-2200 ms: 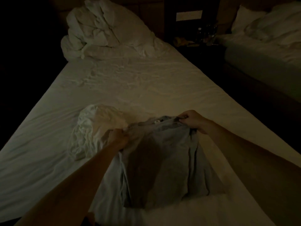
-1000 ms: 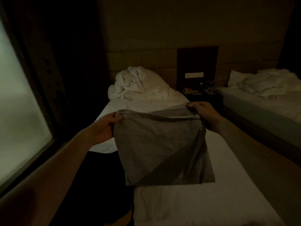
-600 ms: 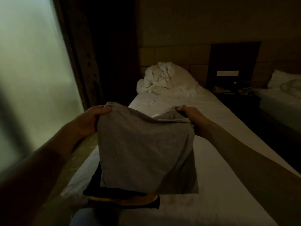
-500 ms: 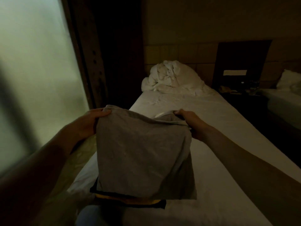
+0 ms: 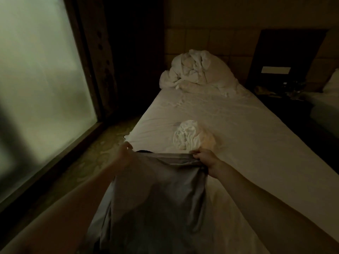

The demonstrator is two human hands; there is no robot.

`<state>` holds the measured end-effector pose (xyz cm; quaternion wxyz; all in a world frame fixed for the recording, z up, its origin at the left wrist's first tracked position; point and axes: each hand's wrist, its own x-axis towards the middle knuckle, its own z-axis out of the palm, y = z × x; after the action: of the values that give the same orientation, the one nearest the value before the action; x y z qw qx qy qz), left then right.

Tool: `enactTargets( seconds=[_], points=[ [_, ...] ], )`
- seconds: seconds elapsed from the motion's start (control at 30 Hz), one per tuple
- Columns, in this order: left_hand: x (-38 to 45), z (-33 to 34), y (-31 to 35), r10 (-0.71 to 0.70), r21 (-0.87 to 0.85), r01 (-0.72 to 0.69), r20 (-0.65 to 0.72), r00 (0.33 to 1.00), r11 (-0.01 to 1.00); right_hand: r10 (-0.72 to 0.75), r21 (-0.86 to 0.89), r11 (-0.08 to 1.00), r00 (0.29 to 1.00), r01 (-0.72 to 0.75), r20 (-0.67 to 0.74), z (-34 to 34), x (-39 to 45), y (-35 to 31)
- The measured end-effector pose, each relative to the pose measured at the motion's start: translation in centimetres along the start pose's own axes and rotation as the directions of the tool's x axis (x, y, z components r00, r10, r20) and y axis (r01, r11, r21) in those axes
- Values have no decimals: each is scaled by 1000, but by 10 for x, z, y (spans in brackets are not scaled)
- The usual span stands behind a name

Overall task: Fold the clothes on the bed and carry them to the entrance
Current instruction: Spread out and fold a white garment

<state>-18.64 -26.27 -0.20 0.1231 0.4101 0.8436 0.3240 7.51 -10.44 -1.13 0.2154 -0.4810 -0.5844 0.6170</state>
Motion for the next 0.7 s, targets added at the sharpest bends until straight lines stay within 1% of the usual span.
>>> enactTargets(
  seconds=[0.07,0.13,0.2,0.23,0.27,0.3,0.33,0.37,0.4,0.43,0.47,0.53,0.57,0.63,0.7],
  points=[
    [10,17,-8,72,147,-72,3,997,986,107,24,994,994,-108,4,2,16,10],
    [21,28,-5,135,341,-125,-7,991,932,226,130,967,974,-221,-28,0,24,14],
    [35,38,9,191,389,-171,-13,982,905,282,181,947,957,-266,-72,-7,35,17],
    [43,45,16,216,381,-196,-9,976,903,294,161,947,951,-278,-91,-13,41,18],
    [51,53,26,238,378,-223,7,971,899,288,133,953,950,-272,-117,-18,49,18],
    [58,61,35,263,377,-254,28,964,891,252,87,967,955,-240,-158,-23,57,18],
    [65,70,45,283,386,-282,57,958,878,179,4,983,960,-183,-213,-29,65,16],
    [72,80,55,303,397,-311,84,949,864,88,-121,985,964,-121,-253,-36,75,16],
    [78,90,65,318,409,-335,112,941,849,2,-265,961,965,-74,-264,-43,82,14],
    [85,101,75,333,417,-359,135,933,835,-73,-379,925,965,-29,-253,-50,89,12],
    [92,113,83,340,421,-374,158,927,826,-131,-455,890,966,14,-225,-57,96,10],
    [106,139,96,337,417,-392,202,919,820,-196,-578,813,966,64,-168,-71,113,9],
    [113,153,102,335,413,-400,224,915,818,-222,-663,744,966,79,-134,-76,120,8],
    [126,180,110,301,414,-393,271,914,821,-278,-822,558,959,112,-58,-85,142,12],
    [142,209,114,241,420,-361,312,919,832,-326,-908,389,945,153,20,-89,165,20]
  ],
)
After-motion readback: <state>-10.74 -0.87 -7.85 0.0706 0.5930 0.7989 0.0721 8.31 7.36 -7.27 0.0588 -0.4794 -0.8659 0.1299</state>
